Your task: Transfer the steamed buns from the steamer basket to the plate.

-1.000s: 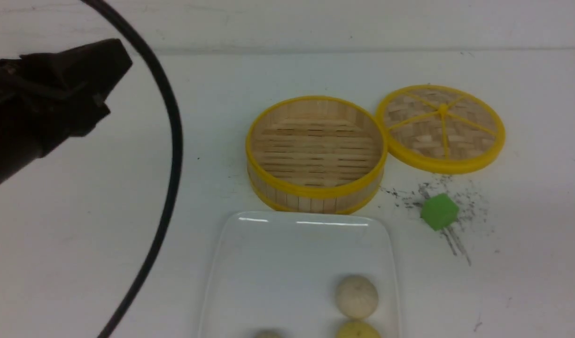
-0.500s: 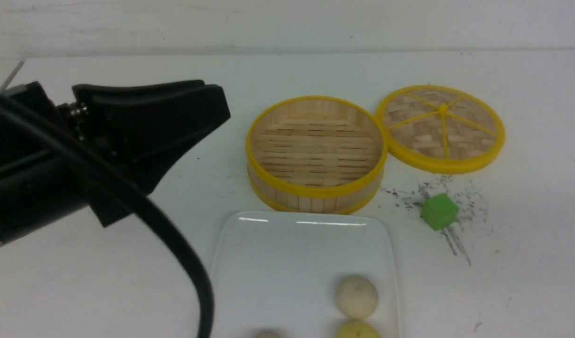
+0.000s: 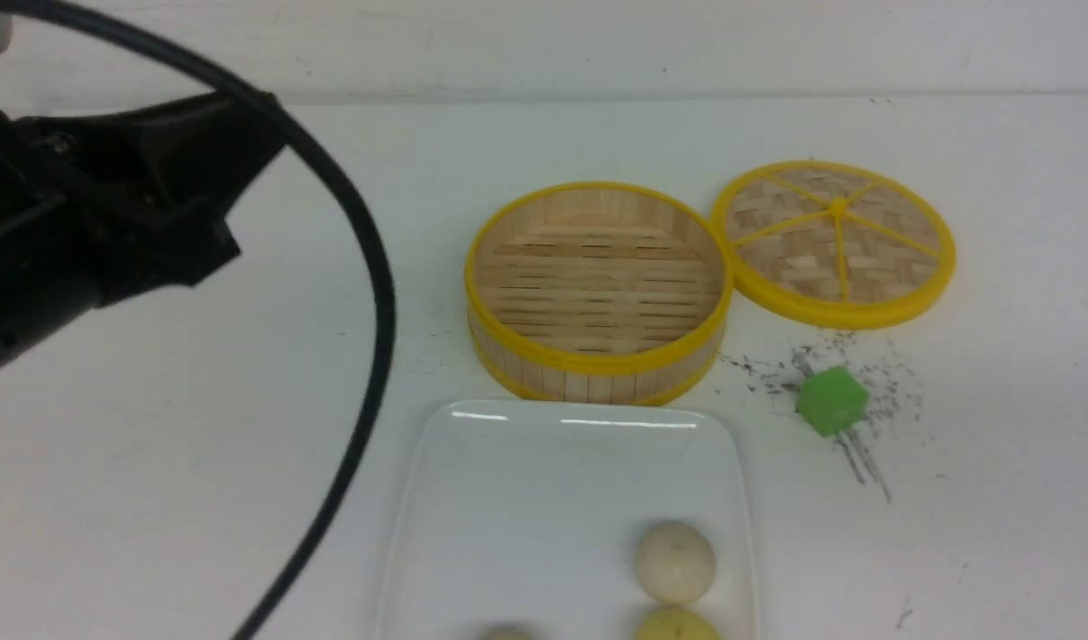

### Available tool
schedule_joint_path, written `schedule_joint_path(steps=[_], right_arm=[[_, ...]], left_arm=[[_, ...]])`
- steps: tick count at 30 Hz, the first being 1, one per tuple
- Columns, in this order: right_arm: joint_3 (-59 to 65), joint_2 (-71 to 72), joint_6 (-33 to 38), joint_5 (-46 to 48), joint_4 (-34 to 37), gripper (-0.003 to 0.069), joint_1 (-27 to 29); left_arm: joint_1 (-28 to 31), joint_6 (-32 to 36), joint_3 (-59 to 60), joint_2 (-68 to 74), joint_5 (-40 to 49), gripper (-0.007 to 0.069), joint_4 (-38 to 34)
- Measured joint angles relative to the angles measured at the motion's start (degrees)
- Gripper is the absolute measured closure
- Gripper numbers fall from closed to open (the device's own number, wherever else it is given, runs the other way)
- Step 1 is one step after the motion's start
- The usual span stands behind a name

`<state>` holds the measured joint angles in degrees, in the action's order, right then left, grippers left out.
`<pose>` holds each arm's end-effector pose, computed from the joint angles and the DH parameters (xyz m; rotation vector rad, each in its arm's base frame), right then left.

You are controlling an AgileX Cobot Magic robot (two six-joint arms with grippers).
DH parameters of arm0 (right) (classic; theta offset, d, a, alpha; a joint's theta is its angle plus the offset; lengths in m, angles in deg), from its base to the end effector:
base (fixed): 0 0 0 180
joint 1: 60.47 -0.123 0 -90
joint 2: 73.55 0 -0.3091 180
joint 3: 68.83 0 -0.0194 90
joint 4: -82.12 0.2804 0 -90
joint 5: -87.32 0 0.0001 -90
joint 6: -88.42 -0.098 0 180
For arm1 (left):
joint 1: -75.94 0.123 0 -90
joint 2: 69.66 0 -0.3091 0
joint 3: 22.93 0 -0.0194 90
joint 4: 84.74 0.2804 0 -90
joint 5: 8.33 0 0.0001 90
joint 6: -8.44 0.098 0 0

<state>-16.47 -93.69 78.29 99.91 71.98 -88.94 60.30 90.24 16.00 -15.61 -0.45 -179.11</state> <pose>0.0624 0.0295 0.3409 -0.3338 1.4554 0.3767 0.1856 -0.0660 0.3740 0.1505 1.6271 -0.4903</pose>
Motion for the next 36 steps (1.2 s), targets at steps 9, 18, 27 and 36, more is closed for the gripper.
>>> schedule_joint_path(steps=[9, 18, 27, 36], right_arm=[[0.0, 0.0, 0.0, 0.0, 0.0, 0.0419, 0.0], [0.0, 0.0, 0.0, 0.0, 0.0, 0.0419, 0.0], [0.0, 0.0, 0.0, 0.0, 0.0, 0.0419, 0.0], [0.0, 0.0, 0.0, 0.0, 0.0, 0.0419, 0.0]], left_arm=[[0.0, -1.8, 0.0, 0.0, -11.1, 0.0389, -1.3], [0.0, -30.0, 0.0, 0.0, -9.5, 0.0389, 24.3], [0.0, -85.9, 0.0, 0.0, -3.0, 0.0389, 74.5], [0.0, -107.1, 0.0, 0.0, -2.5, 0.0389, 97.0]])
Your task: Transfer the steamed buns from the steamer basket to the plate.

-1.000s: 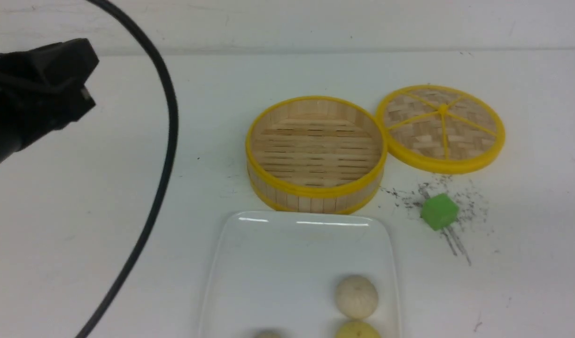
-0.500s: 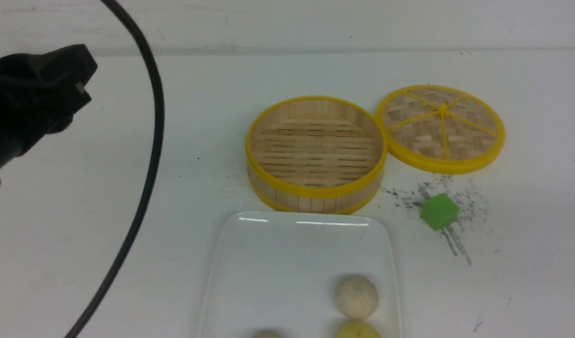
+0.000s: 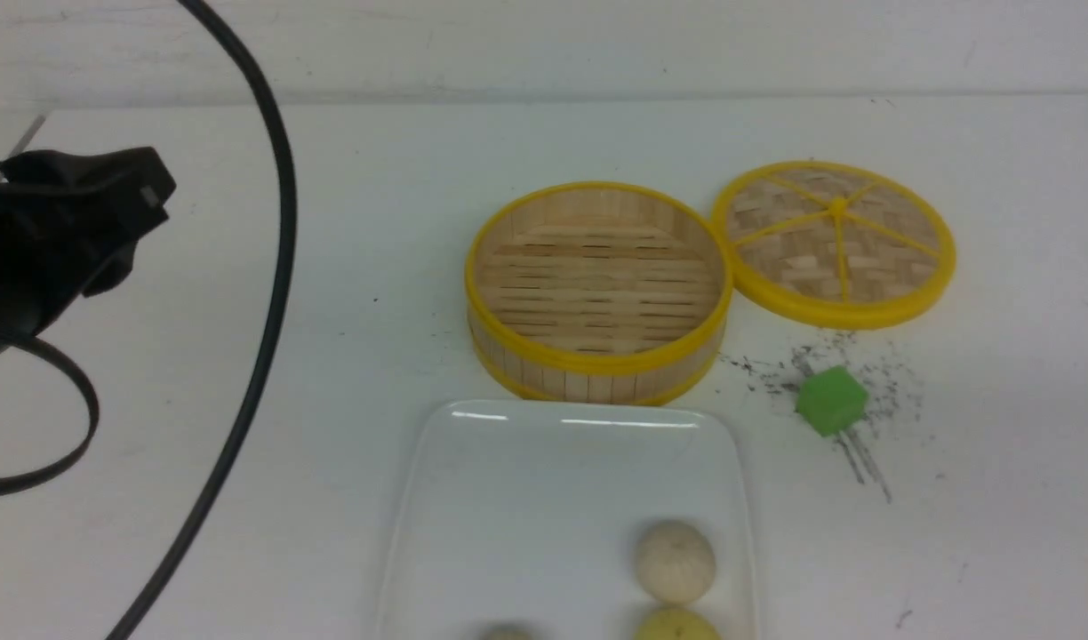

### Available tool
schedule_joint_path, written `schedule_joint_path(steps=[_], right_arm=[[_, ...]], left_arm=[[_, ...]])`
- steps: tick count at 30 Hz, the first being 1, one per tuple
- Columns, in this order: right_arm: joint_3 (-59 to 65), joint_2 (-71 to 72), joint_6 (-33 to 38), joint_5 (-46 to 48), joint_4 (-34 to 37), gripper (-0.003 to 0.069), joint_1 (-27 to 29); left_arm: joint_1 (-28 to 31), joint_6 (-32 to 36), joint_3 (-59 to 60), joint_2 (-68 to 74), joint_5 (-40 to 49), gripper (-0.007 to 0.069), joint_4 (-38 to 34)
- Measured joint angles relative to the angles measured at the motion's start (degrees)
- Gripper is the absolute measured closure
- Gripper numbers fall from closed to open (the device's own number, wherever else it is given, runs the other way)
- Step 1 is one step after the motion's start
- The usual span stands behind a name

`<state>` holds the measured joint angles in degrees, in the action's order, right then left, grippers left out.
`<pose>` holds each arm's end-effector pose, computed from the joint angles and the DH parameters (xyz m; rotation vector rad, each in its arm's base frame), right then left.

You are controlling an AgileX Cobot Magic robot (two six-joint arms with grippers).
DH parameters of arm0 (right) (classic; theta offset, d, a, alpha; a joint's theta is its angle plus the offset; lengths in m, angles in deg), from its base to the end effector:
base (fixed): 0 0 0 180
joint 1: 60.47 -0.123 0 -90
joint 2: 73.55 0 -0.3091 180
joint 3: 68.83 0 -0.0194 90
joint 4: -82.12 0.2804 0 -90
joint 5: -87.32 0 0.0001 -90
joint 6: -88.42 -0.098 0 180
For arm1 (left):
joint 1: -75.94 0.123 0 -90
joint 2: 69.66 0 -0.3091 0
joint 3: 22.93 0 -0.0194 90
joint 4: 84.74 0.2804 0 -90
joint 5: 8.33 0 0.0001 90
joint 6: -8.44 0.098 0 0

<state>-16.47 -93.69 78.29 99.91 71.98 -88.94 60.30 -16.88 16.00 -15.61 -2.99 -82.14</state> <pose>0.0624 0.0295 0.3409 -0.3338 1.4554 0.3767 0.1894 -0.0526 0.3638 -0.1108 1.7373 -0.4911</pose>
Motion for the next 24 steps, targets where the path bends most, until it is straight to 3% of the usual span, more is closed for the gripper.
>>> schedule_joint_path(steps=[24], right_arm=[[0.0, 0.0, 0.0, 0.0, 0.0, 0.0419, 0.0]], left_arm=[[0.0, -1.2, 0.0, 0.0, -0.1, 0.0382, 1.6]])
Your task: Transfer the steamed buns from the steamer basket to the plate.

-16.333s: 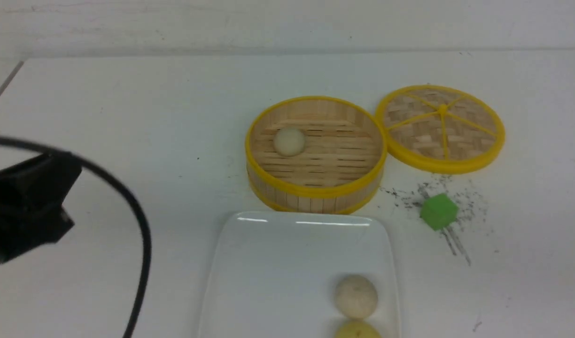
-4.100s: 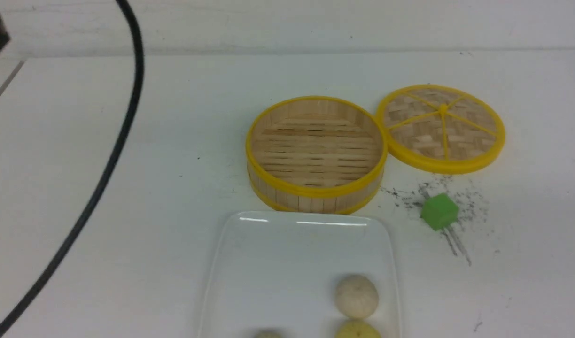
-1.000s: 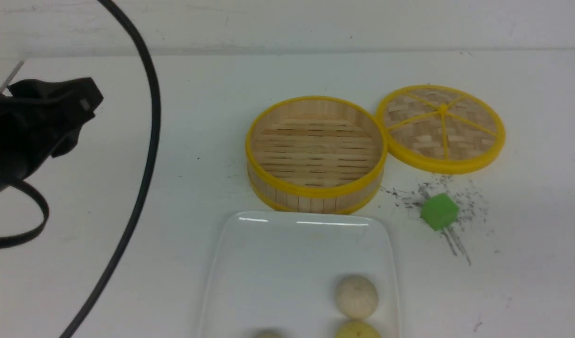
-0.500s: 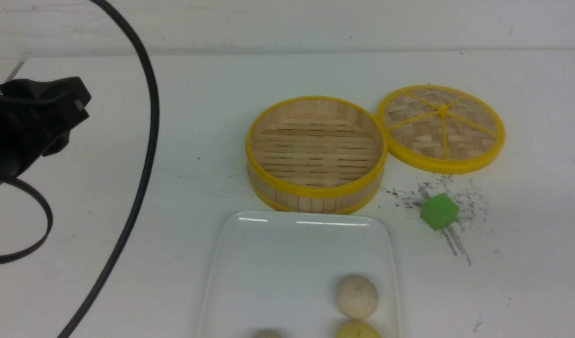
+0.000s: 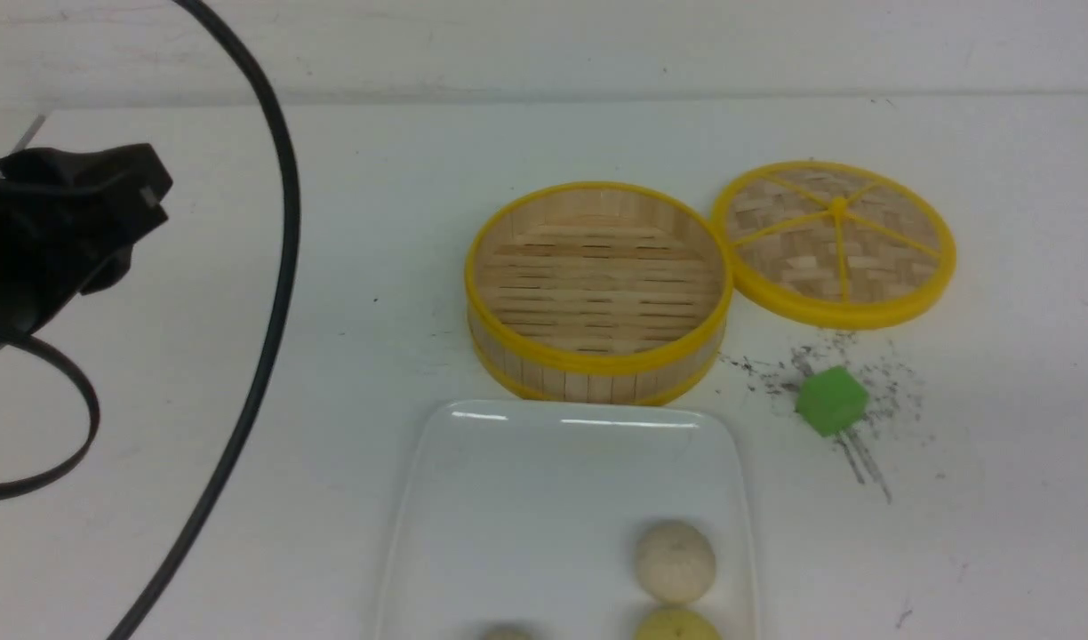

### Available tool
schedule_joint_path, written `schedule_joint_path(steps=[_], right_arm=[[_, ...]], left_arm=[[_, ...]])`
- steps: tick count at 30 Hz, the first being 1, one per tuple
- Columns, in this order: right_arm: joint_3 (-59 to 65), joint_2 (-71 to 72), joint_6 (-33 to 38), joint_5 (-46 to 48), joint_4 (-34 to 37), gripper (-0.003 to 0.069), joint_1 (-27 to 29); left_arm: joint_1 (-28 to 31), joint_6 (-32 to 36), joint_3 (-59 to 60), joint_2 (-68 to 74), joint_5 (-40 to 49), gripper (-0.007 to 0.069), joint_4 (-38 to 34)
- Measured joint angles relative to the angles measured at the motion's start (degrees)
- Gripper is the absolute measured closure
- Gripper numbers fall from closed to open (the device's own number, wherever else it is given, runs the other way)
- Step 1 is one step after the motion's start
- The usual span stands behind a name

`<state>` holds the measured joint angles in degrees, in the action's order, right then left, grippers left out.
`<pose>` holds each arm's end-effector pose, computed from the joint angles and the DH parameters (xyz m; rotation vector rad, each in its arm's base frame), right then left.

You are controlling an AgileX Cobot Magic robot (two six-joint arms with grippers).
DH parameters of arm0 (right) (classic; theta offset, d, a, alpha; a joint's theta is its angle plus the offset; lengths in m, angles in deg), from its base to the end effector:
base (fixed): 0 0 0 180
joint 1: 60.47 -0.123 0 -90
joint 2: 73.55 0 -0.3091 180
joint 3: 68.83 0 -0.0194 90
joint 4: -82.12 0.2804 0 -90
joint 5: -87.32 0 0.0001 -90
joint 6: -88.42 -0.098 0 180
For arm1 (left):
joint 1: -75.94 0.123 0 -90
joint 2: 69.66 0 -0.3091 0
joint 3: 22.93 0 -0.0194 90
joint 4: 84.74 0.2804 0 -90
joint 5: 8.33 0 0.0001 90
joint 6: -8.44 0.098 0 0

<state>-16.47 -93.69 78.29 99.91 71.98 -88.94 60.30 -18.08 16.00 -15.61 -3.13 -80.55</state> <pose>0.0624 0.0295 0.3409 -0.3338 1.4554 0.3767 0.1895 -0.0524 0.3640 -0.1066 1.7342 -0.4847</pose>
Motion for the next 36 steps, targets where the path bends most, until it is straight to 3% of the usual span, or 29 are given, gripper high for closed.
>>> schedule_joint_path(steps=[19, 24, 36], right_arm=[[0.0, 0.0, 0.0, 0.0, 0.0, 0.0419, 0.0], [0.0, 0.0, 0.0, 0.0, 0.0, 0.0419, 0.0], [0.0, 0.0, 0.0, 0.0, 0.1, 0.0419, 0.0]], left_arm=[[0.2, 0.0, 0.0, -2.5, 12.0, 0.0382, 6.4], [4.8, 0.0, 1.5, -7.0, 16.7, 0.0382, 6.8], [11.6, 0.0, 12.2, -18.1, 16.6, 0.0382, 6.8]])
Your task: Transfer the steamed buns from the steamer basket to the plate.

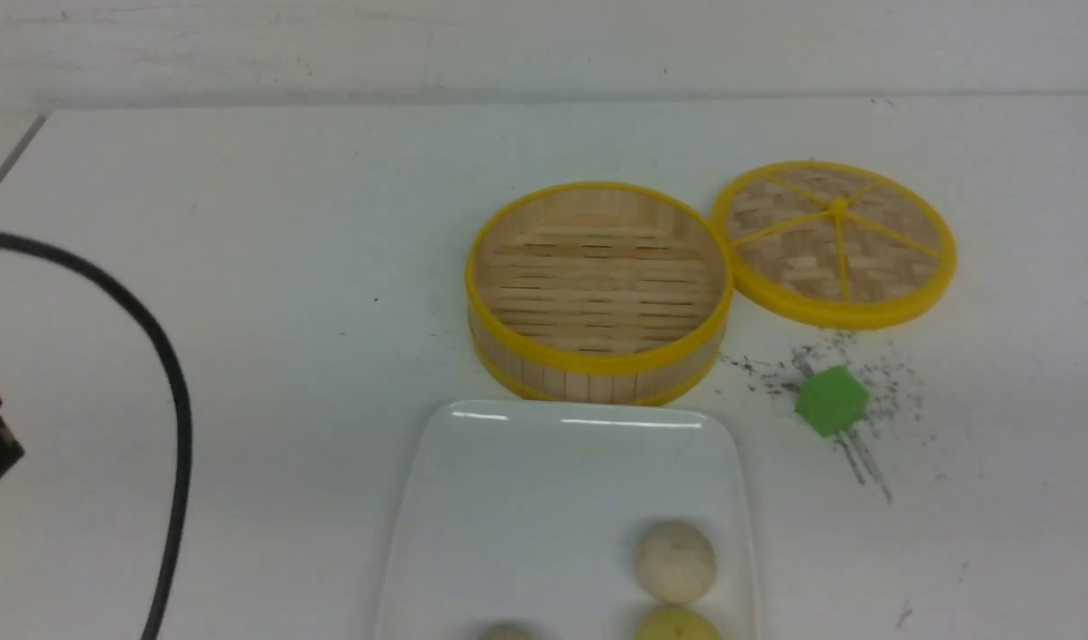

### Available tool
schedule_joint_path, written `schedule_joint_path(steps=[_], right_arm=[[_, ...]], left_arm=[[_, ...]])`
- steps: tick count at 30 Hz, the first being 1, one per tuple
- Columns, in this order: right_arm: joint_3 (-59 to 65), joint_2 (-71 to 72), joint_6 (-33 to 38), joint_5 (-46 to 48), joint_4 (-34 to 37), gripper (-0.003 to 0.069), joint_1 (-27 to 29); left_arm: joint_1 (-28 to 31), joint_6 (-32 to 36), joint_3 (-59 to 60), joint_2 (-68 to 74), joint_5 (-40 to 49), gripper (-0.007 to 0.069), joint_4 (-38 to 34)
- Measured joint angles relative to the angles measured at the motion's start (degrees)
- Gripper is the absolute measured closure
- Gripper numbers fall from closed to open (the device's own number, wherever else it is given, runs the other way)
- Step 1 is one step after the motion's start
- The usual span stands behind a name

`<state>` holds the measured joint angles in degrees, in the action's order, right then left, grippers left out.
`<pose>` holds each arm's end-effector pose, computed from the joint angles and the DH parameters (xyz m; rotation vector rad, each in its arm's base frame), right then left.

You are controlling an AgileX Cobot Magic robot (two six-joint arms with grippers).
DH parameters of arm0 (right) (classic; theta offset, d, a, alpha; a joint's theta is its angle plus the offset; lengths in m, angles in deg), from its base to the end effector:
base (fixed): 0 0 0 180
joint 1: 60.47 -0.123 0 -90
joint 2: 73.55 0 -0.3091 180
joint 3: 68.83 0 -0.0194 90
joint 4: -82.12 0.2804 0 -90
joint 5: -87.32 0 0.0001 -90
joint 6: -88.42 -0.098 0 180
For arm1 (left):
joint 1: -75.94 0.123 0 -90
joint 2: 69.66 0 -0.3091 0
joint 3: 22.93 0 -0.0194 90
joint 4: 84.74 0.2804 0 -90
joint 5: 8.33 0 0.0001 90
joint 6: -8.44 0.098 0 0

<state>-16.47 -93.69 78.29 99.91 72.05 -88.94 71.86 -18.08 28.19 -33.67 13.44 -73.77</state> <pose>0.0624 0.0296 0.3409 -0.3332 1.4556 0.3779 0.1218 -0.0017 0.3070 -0.2500 1.8804 -0.1757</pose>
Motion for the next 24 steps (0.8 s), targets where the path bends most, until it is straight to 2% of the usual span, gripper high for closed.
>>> schedule_joint_path(steps=[8, 24], right_arm=[[0.0, 0.0, 0.0, 0.0, -0.1, 0.0419, 0.0], [0.0, 0.0, 0.0, 0.0, -0.1, 0.0419, 0.0]], left_arm=[[2.5, -0.1, 7.4, -5.3, -4.8, 0.0382, -2.4], [6.6, -0.1, 21.9, -18.4, -5.3, 0.0382, -5.0]])
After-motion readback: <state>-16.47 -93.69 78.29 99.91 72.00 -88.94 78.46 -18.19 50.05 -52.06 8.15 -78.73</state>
